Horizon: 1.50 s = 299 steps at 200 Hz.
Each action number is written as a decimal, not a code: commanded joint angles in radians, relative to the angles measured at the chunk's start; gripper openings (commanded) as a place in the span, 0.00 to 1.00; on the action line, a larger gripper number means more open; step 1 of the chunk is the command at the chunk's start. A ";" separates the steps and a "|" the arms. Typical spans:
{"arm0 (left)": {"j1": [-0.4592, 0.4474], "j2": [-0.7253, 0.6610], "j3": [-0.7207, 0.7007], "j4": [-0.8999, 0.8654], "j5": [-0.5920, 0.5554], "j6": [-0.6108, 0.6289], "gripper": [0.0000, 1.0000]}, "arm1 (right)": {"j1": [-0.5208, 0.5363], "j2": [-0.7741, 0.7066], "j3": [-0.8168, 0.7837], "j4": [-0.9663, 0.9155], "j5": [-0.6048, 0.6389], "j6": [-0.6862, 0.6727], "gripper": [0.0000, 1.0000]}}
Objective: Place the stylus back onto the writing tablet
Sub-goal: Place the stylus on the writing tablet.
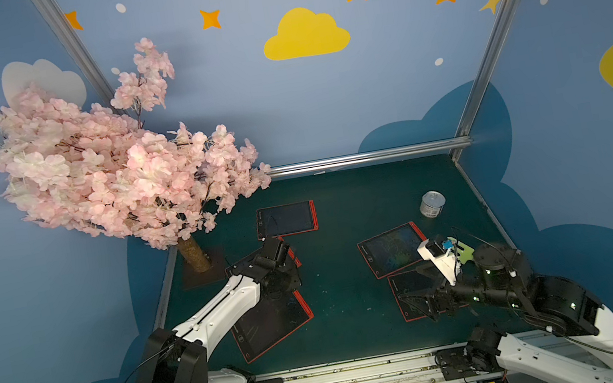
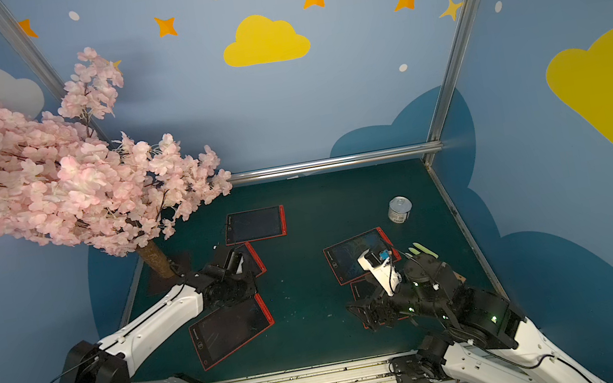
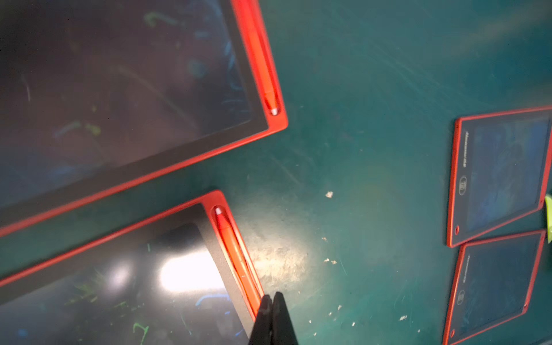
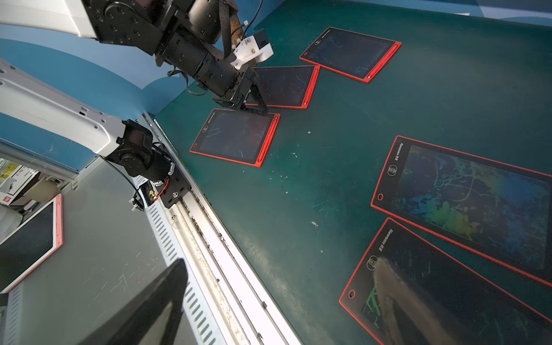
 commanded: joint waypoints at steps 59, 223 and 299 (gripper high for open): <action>0.004 0.190 0.194 -0.245 0.085 0.337 0.02 | -0.001 0.013 -0.010 -0.005 -0.018 -0.009 0.96; -0.025 0.297 0.196 -0.249 -0.015 0.270 0.15 | -0.001 0.029 -0.009 -0.005 -0.027 -0.010 0.96; -0.036 0.247 0.194 -0.312 -0.151 0.213 0.43 | -0.001 0.035 -0.009 -0.002 -0.031 -0.011 0.96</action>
